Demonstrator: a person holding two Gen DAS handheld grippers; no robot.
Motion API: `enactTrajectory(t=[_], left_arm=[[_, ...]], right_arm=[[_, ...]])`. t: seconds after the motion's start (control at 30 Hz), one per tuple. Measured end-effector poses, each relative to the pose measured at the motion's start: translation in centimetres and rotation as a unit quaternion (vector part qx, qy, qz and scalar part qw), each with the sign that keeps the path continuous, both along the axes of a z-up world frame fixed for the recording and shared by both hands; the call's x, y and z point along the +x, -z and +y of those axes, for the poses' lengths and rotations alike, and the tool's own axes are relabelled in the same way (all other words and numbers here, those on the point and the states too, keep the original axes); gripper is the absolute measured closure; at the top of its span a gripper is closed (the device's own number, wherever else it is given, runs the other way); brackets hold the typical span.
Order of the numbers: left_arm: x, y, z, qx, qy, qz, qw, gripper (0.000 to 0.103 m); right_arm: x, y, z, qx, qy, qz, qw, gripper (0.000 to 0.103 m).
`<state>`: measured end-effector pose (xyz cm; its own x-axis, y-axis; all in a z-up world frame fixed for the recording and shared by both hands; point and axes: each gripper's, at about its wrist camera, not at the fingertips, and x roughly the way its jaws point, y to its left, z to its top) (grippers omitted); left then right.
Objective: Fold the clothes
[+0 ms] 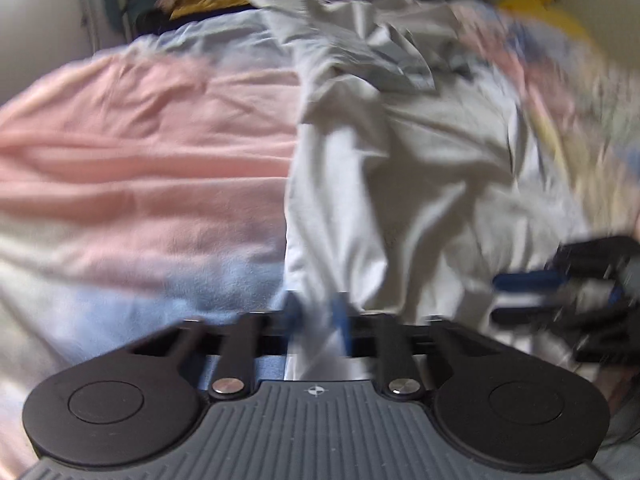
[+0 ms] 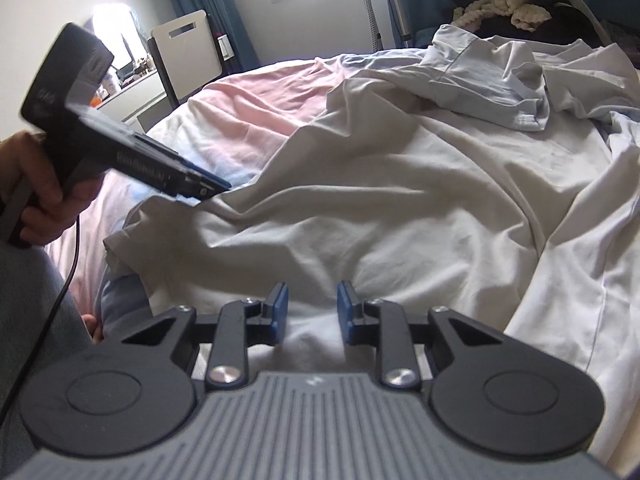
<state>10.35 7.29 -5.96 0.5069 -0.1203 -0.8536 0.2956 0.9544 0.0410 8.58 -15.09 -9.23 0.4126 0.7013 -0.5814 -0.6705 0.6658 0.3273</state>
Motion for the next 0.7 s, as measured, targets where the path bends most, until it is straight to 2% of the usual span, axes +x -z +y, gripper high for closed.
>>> enactTrajectory(t=[0.1,0.2,0.3,0.4,0.43,0.5,0.6,0.67,0.7], left_arm=[[-1.5,-0.7,-3.7,0.074,0.051,-0.031,0.9955,0.099],[-3.1,-1.4,-7.4,0.147,0.102,-0.061,0.9820,0.099],[-4.6,-2.1,-11.1,0.218,0.152,-0.091,0.9597,0.099],[-6.2,-2.9,-14.8,0.288,0.201,-0.120,0.9287,0.099],[-6.4,-2.8,-15.5,0.278,0.211,-0.116,0.9298,0.097],[-6.7,-2.4,-16.6,0.236,0.228,-0.098,0.9397,0.097],[-6.5,-2.4,-15.6,0.202,0.208,-0.082,0.9536,0.094],[-6.3,-2.4,-14.7,0.181,0.191,-0.072,0.9620,0.076],[-6.3,-2.4,-14.2,0.171,0.183,-0.067,0.9658,0.053]], right_arm=[[0.2,-0.2,-0.7,0.010,0.014,0.006,1.000,0.074],[0.6,-0.6,-1.7,0.023,0.039,0.010,0.999,0.074],[1.1,-0.9,-2.9,0.038,0.068,0.016,0.997,0.072],[1.6,-1.0,-4.1,0.054,0.096,0.024,0.994,0.072],[1.7,-1.1,-4.5,0.060,0.104,0.027,0.992,0.072],[2.0,-1.1,-5.2,0.071,0.116,0.033,0.990,0.072],[2.2,-1.0,-5.9,0.084,0.127,0.041,0.988,0.072],[2.2,-1.1,-6.0,0.086,0.129,0.040,0.987,0.071],[2.2,-1.2,-6.1,0.087,0.130,0.039,0.987,0.071]])
